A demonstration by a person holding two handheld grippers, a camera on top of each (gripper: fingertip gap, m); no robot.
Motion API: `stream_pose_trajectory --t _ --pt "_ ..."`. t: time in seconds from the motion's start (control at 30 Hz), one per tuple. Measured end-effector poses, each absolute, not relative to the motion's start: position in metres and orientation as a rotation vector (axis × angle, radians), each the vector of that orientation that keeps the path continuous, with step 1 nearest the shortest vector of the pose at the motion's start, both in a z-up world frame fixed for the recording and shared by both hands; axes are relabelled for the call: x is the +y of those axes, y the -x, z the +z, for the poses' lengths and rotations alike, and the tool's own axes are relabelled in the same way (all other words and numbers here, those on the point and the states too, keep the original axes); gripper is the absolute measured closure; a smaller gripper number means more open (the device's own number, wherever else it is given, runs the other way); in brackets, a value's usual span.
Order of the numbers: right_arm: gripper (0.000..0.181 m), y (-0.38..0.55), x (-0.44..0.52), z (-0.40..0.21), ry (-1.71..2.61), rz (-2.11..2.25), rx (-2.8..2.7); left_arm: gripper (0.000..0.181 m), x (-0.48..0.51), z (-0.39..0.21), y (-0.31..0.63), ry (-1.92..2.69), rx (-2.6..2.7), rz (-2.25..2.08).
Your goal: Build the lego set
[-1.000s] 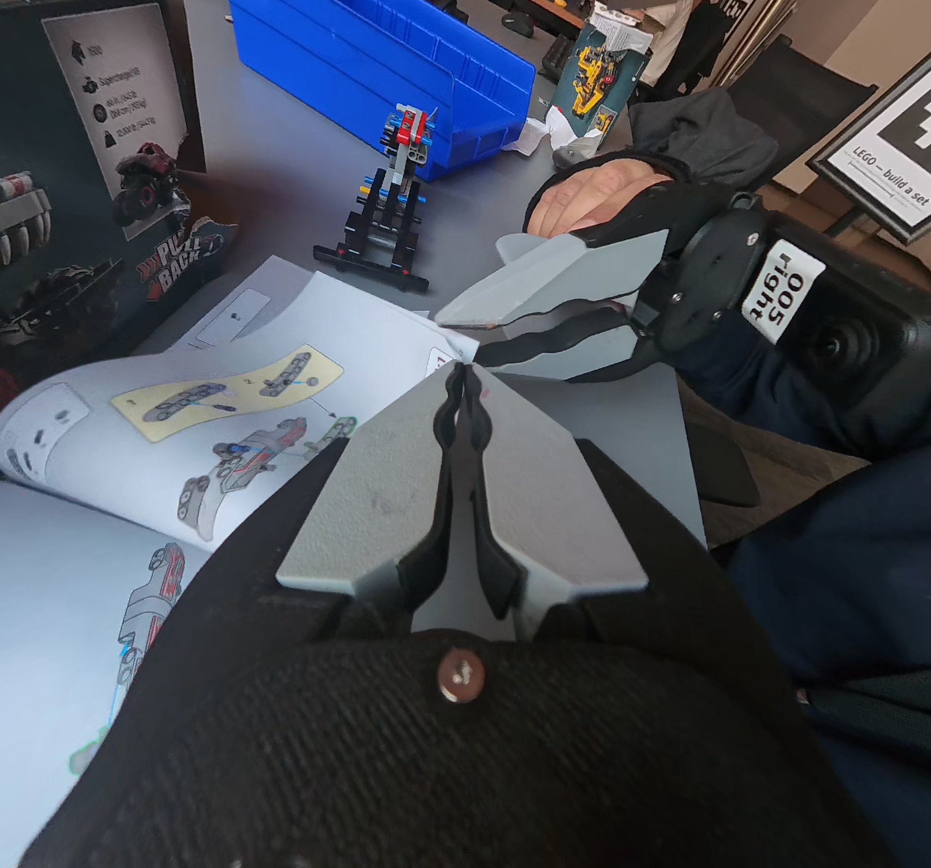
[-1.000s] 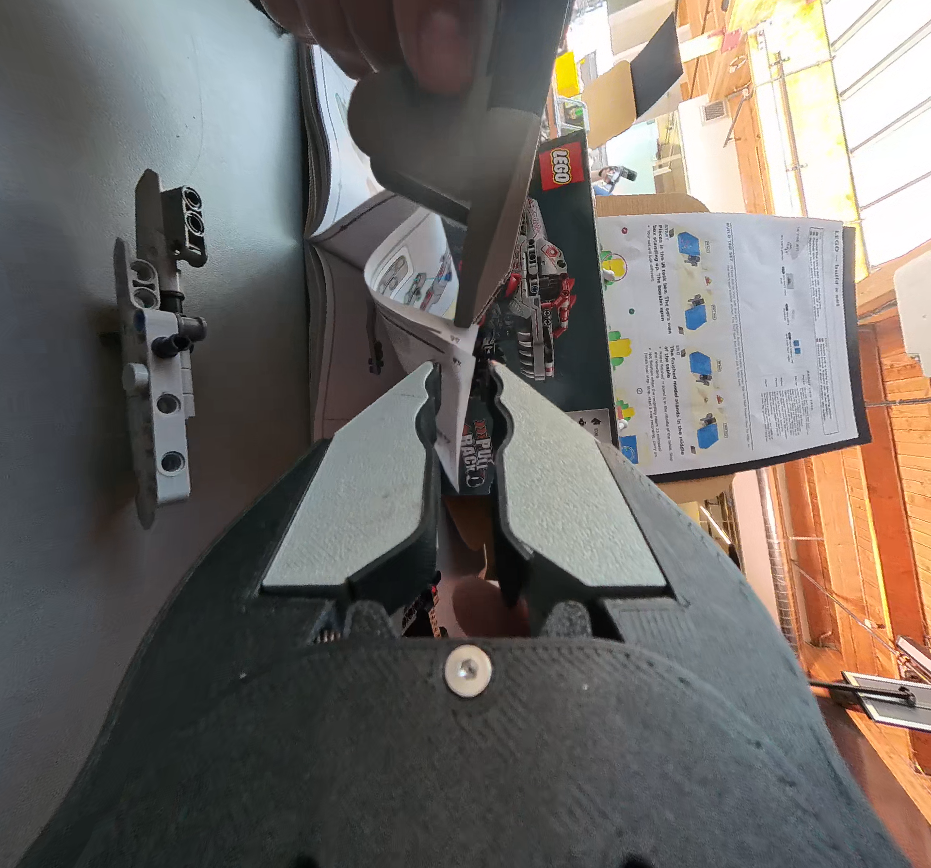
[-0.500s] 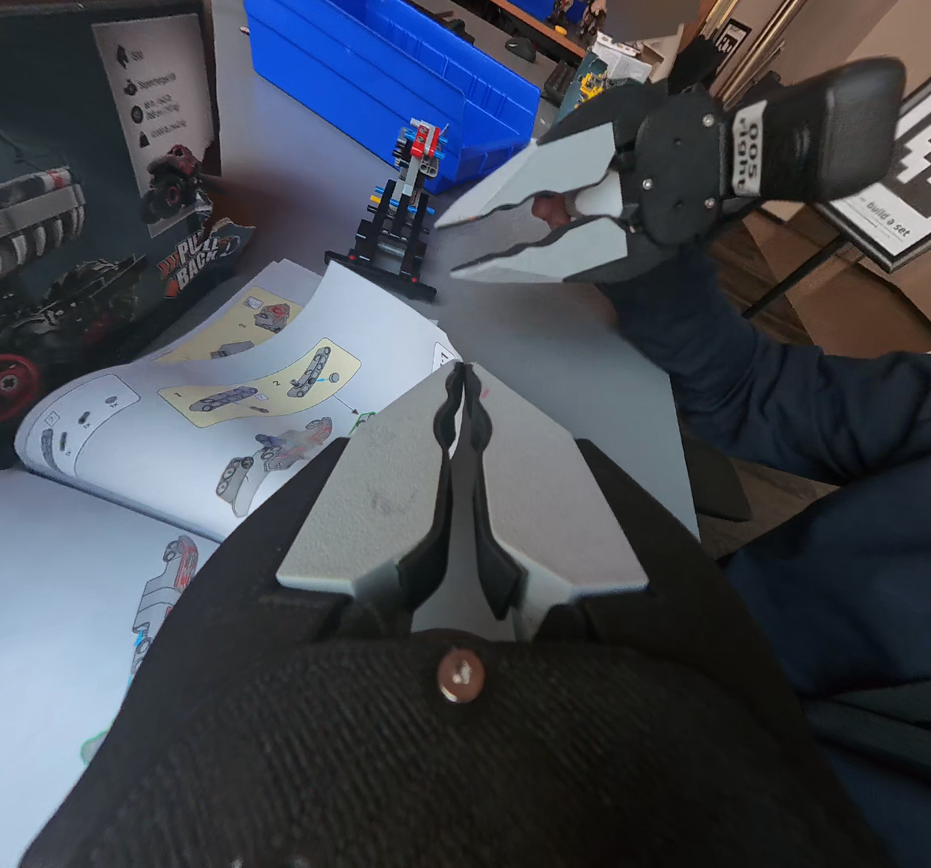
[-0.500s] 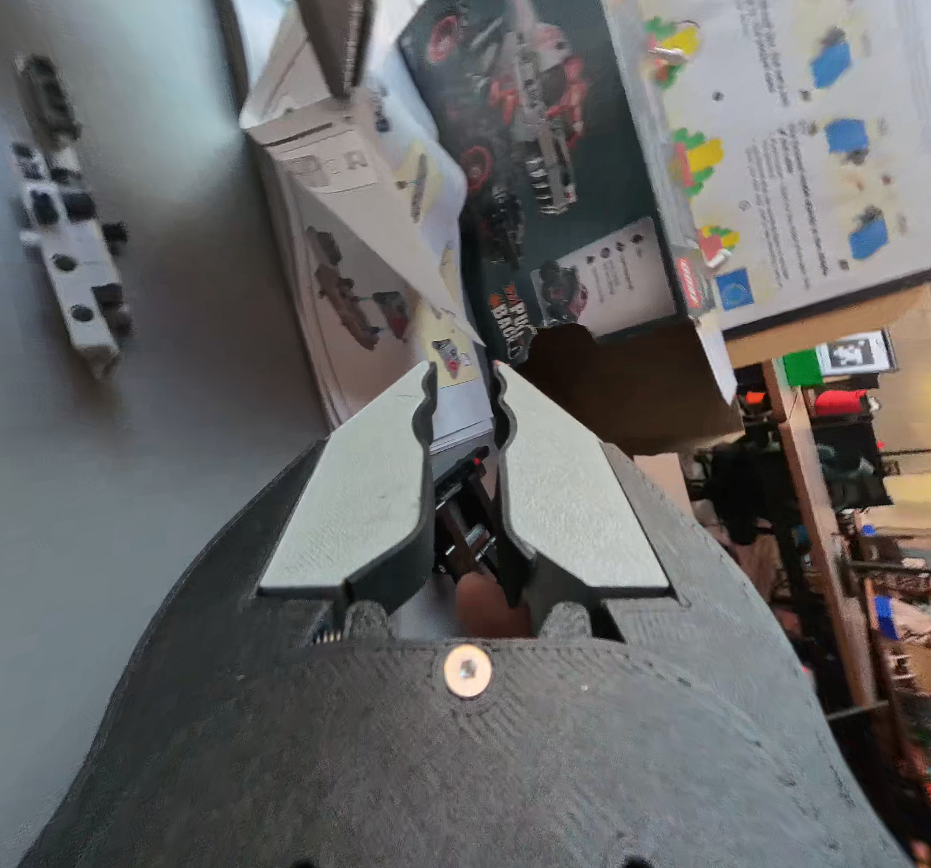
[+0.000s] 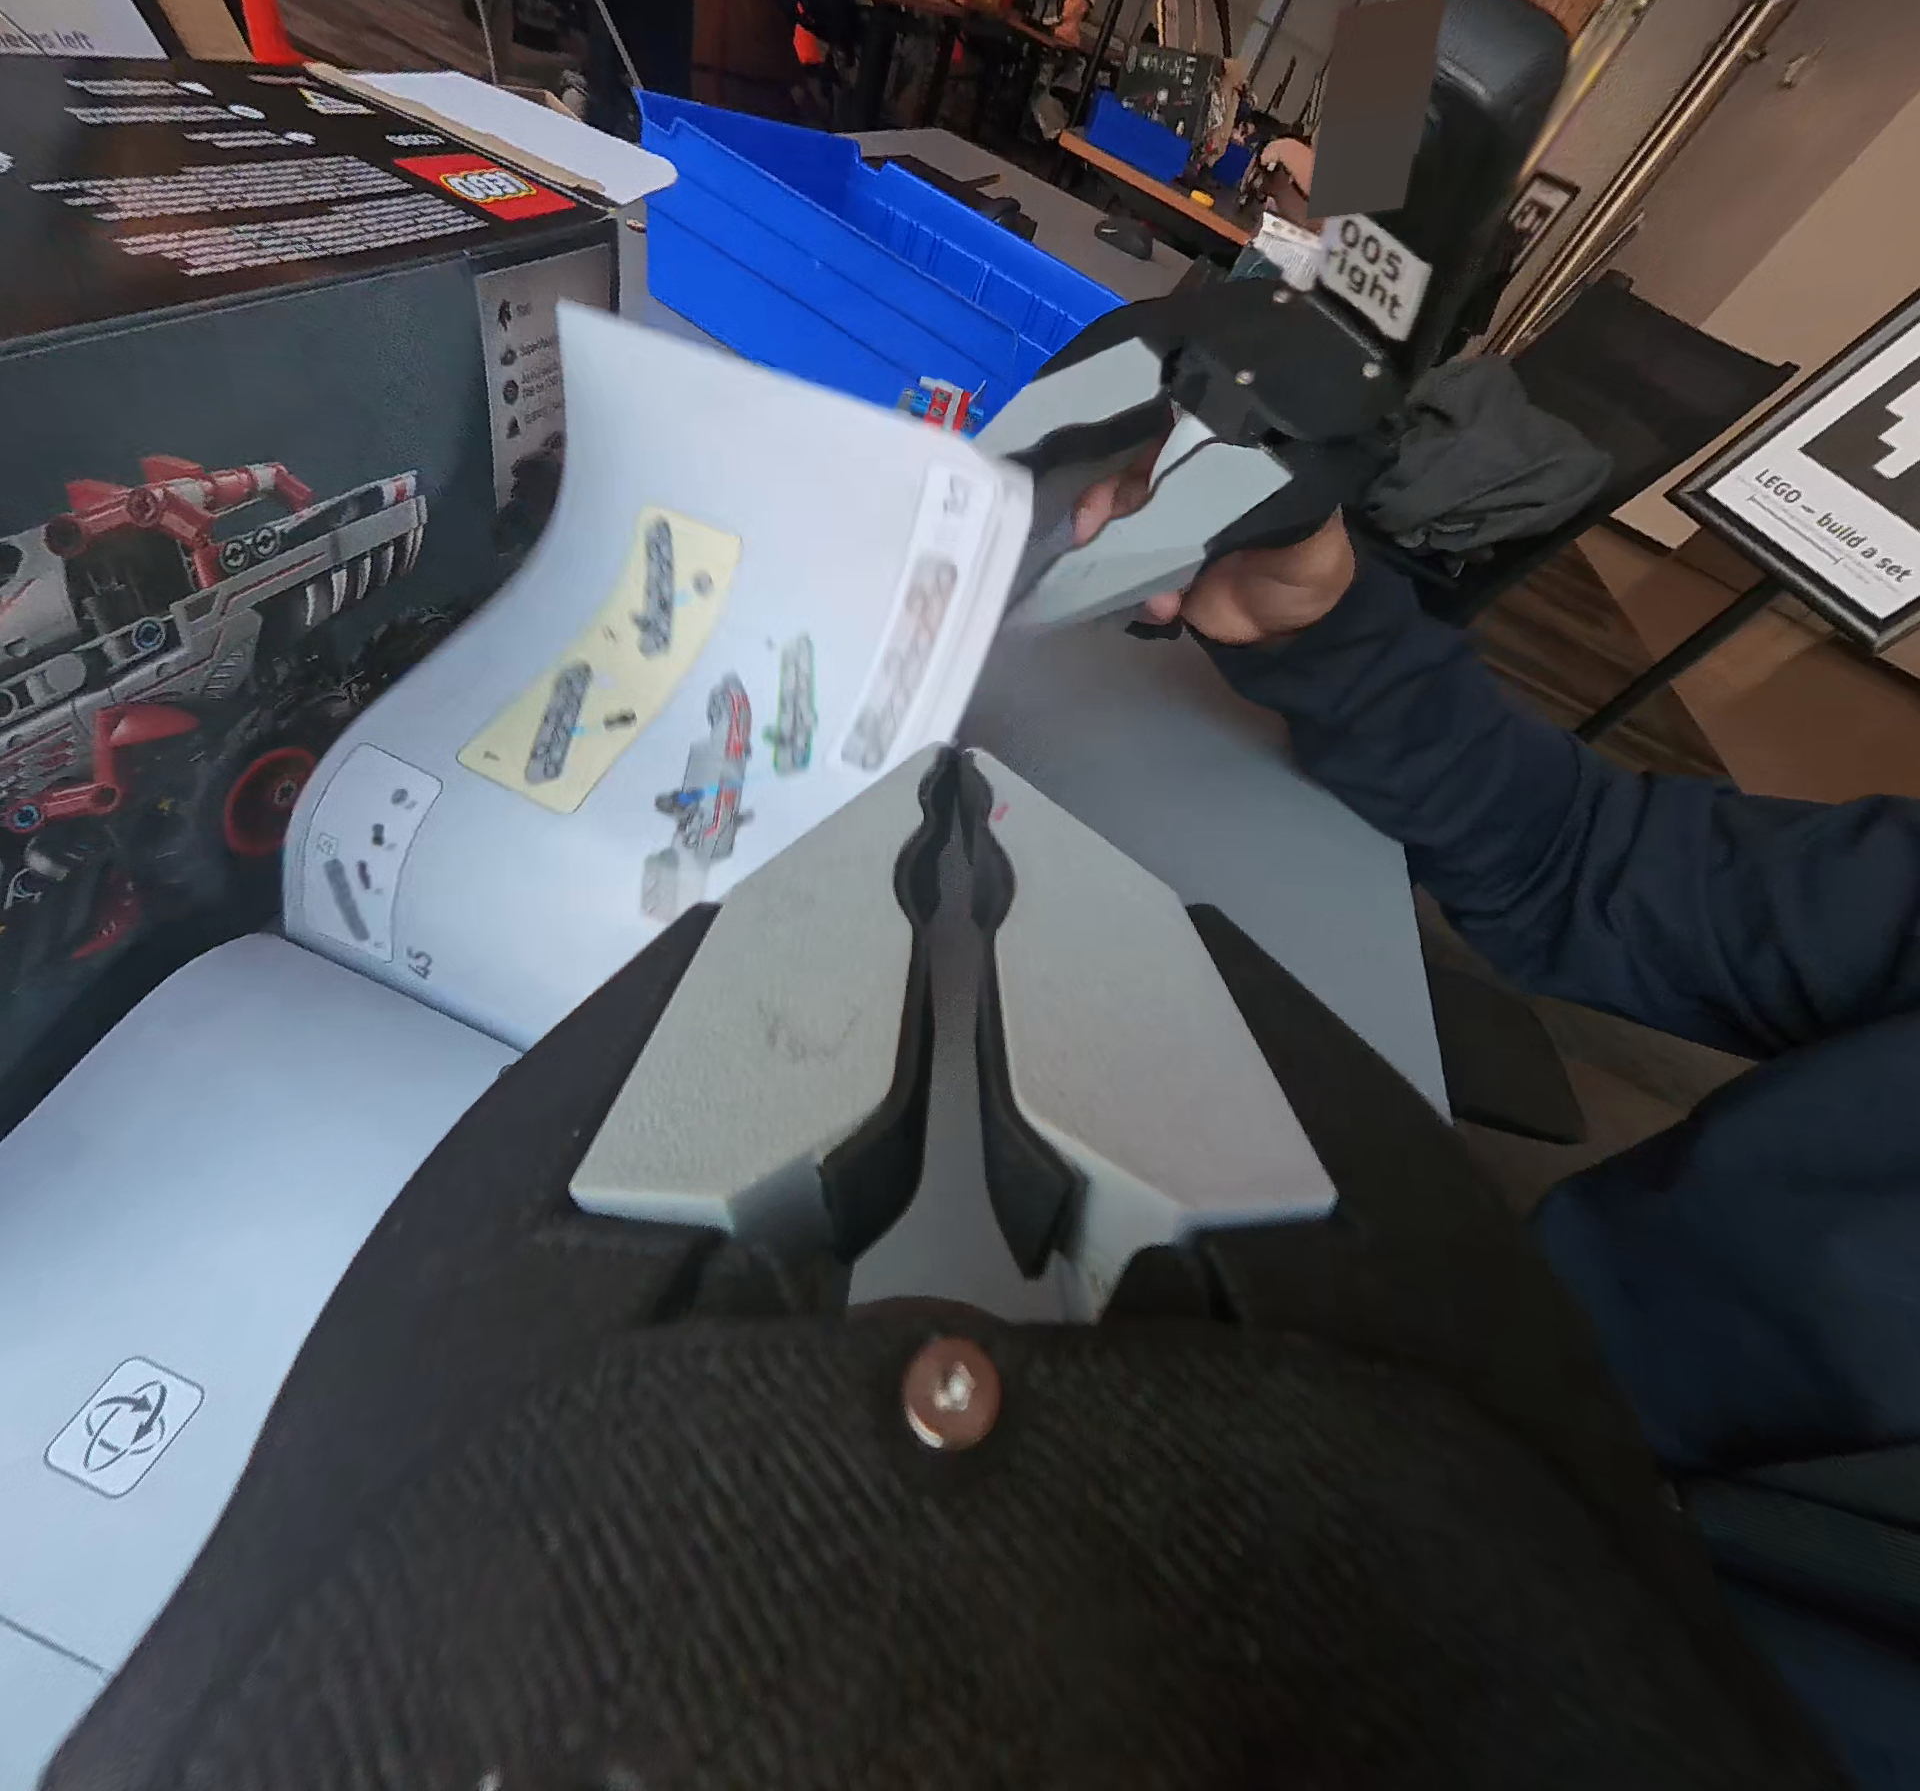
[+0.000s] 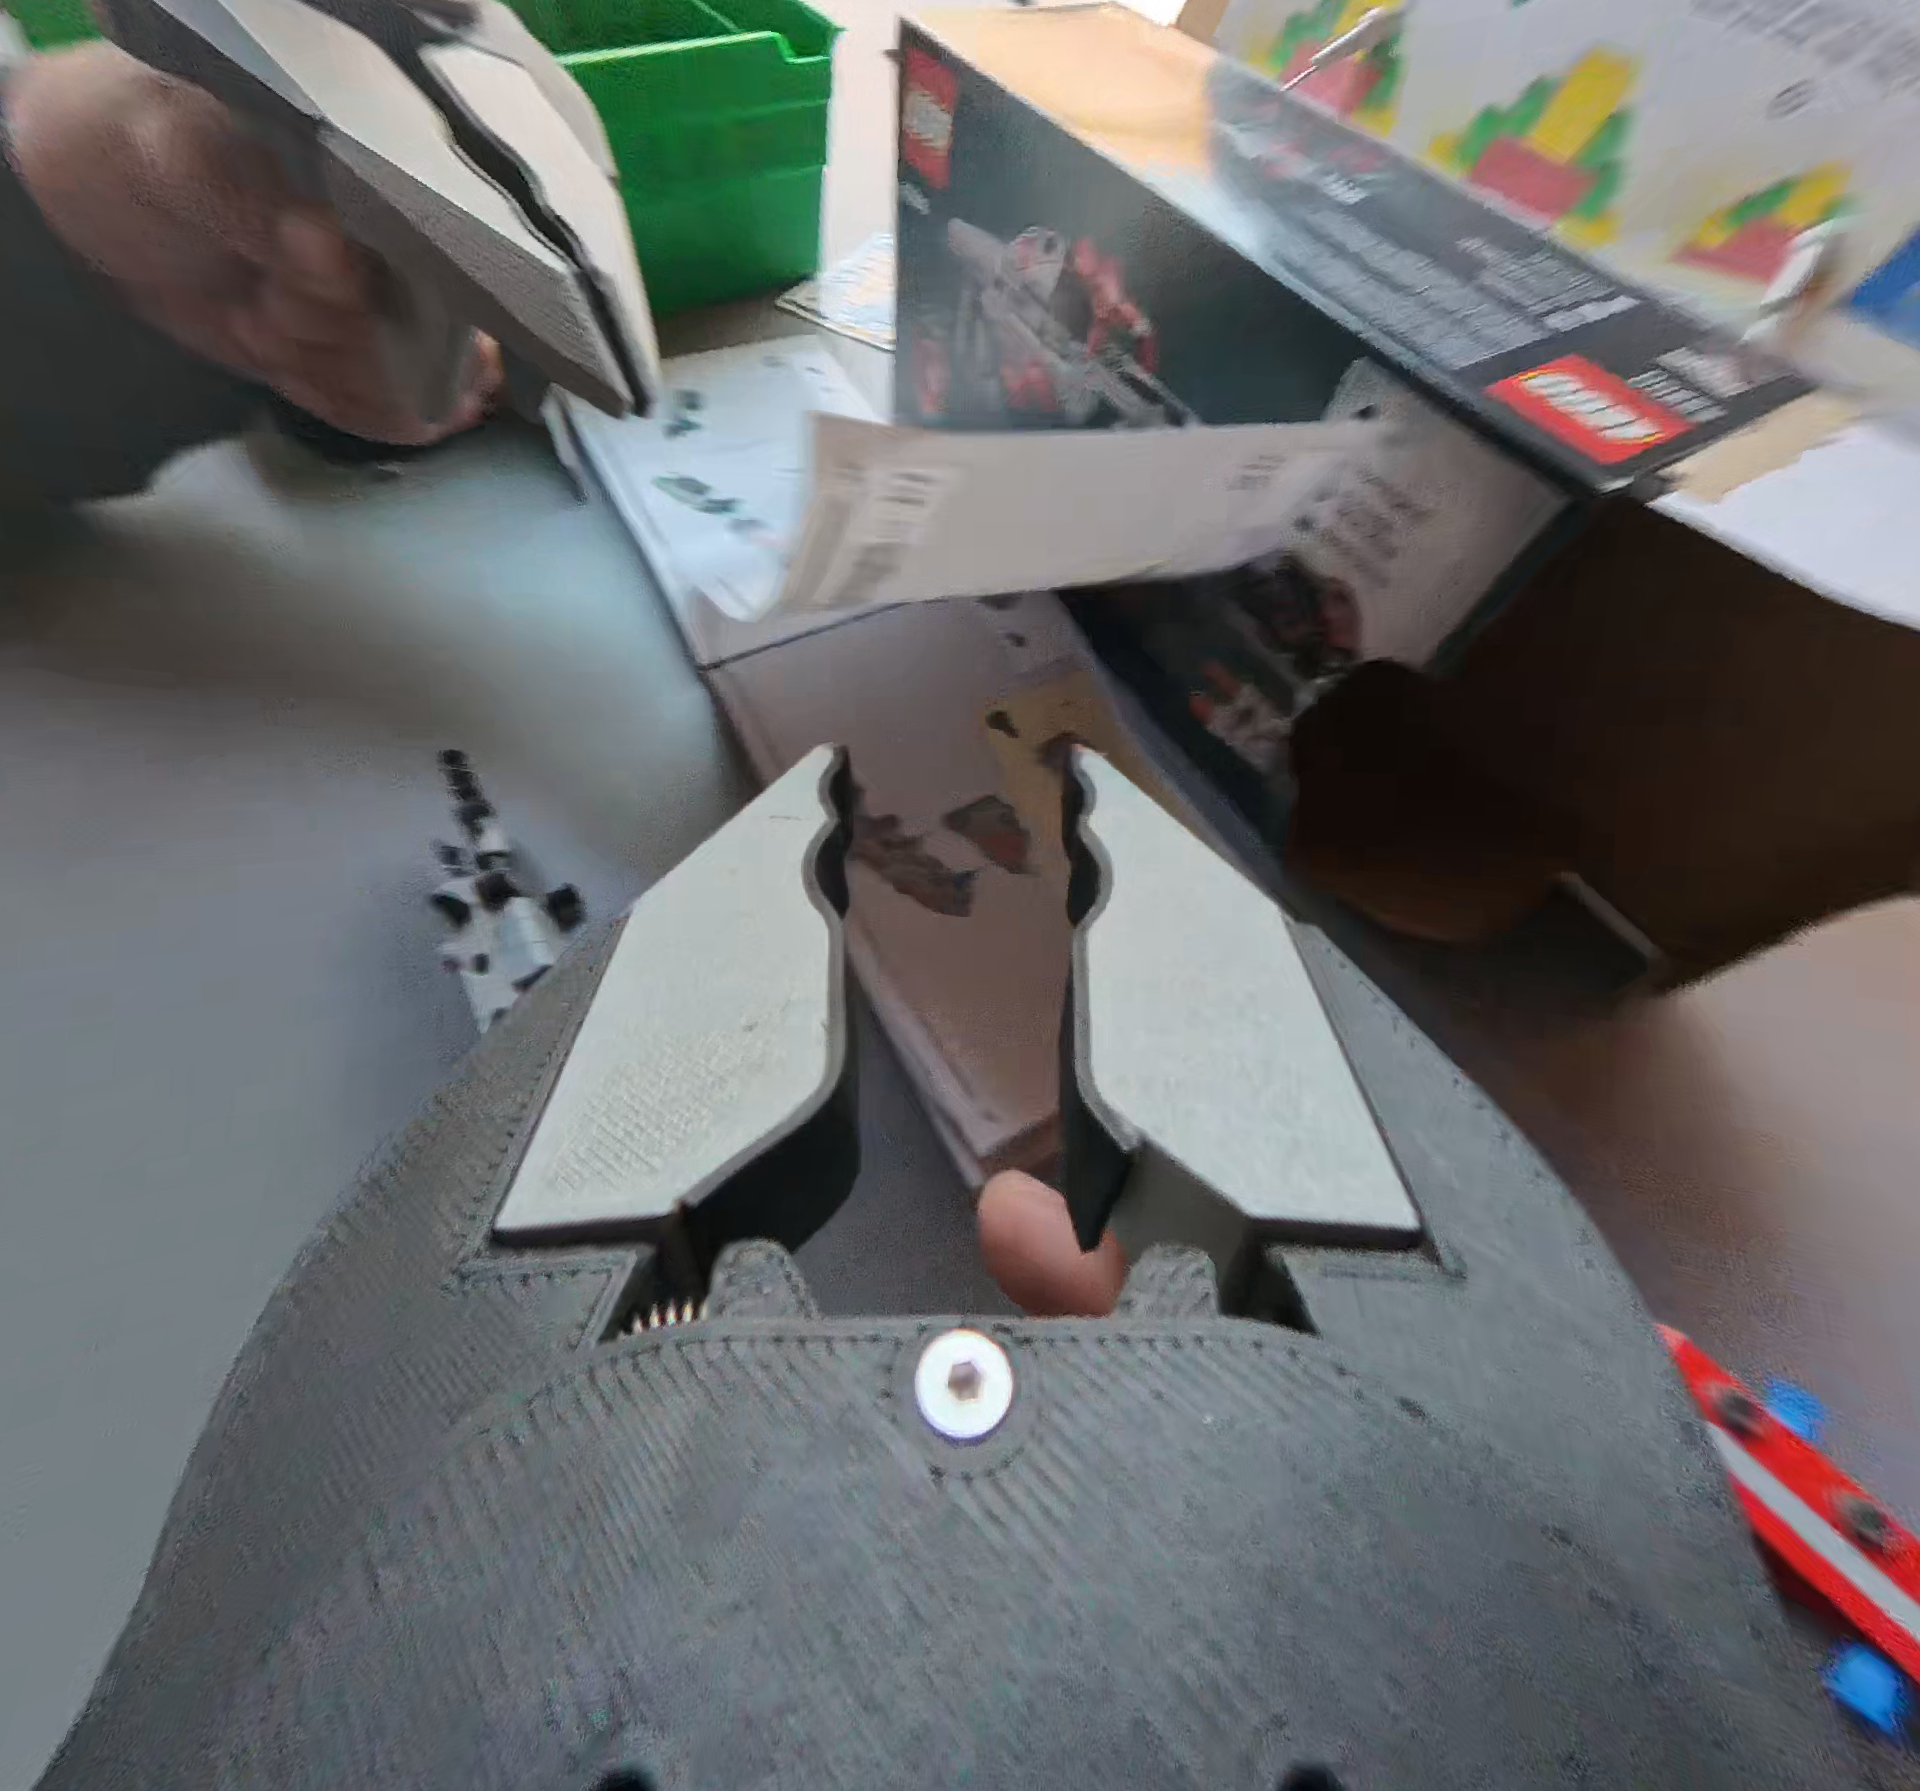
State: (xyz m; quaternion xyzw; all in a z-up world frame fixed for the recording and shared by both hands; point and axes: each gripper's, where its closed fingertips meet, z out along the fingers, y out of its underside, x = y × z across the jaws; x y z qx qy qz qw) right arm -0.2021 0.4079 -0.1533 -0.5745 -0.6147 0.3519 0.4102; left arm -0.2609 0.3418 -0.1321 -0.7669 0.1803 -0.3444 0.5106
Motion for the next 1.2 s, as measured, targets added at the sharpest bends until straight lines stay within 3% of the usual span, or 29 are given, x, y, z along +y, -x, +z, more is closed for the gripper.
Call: stream_pose_trajectory --t 0.03,0.13,0.37,0.57,0.97,1.2 --pt "0.143 0.205 0.399 -0.157 1.474 0.983 -1.574 0.181 0.342 -0.133 0.261 1.85 0.445 -0.81" --pt "0.146 0.213 0.38 -0.184 1.627 1.137 -1.666 0.181 0.344 -0.139 0.26 1.876 0.476 -0.739" --pt "0.151 0.203 0.383 -0.251 1.813 0.813 -1.949 0.181 0.327 -0.138 0.259 1.902 0.544 -0.681" --pt "0.144 0.194 0.409 -0.25 1.502 0.421 -1.978 0.181 0.3 -0.143 0.264 1.916 0.633 -0.545" --pt "0.141 0.198 0.405 -0.244 1.388 0.429 -1.977 0.181 0.265 -0.115 0.295 1.816 0.459 -0.397" --pt "0.138 0.194 0.405 -0.25 1.433 0.5 -1.998 0.181 0.229 -0.151 0.291 1.903 0.517 -0.406"
